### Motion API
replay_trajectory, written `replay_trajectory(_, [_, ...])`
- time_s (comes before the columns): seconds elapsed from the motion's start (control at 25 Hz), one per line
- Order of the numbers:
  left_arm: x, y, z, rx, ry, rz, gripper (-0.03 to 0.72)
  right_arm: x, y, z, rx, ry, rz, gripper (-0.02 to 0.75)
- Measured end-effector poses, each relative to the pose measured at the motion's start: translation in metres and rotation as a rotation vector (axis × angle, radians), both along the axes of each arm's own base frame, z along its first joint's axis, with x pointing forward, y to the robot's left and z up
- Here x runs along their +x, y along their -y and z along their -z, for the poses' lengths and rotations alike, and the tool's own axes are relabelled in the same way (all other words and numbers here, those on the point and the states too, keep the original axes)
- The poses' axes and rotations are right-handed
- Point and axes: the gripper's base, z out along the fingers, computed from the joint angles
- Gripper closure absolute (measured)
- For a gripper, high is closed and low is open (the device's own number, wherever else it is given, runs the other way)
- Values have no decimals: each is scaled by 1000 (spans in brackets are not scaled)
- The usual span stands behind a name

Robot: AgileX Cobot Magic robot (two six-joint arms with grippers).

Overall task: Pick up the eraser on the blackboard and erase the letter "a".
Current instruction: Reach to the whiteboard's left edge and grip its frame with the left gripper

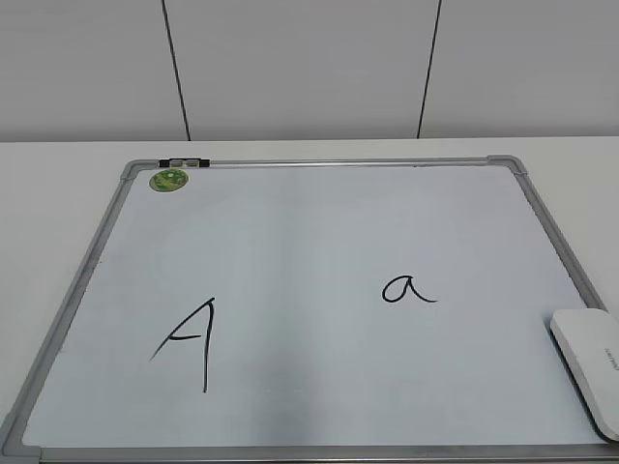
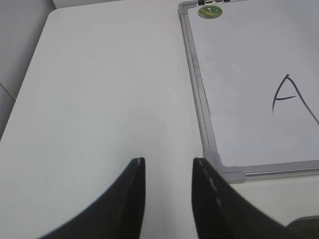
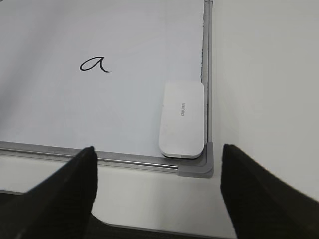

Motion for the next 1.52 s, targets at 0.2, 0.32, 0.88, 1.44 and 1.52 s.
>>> replay_trajectory(0.2, [0, 0, 0, 0, 0, 0, 458, 0, 0, 0, 0, 0, 0, 165])
replay_trajectory(0.32, [0, 0, 0, 0, 0, 0, 458, 0, 0, 0, 0, 0, 0, 165])
replay_trajectory(0.88, [0, 0, 0, 0, 0, 0, 461, 0, 0, 0, 0, 0, 0, 165])
replay_trajectory(1.44, [0, 0, 0, 0, 2, 0, 456, 0, 0, 0, 0, -2, 0, 165])
replay_trajectory(1.52, [0, 0, -2, -1, 16, 1, 440, 0, 0, 0, 0, -2, 0, 165])
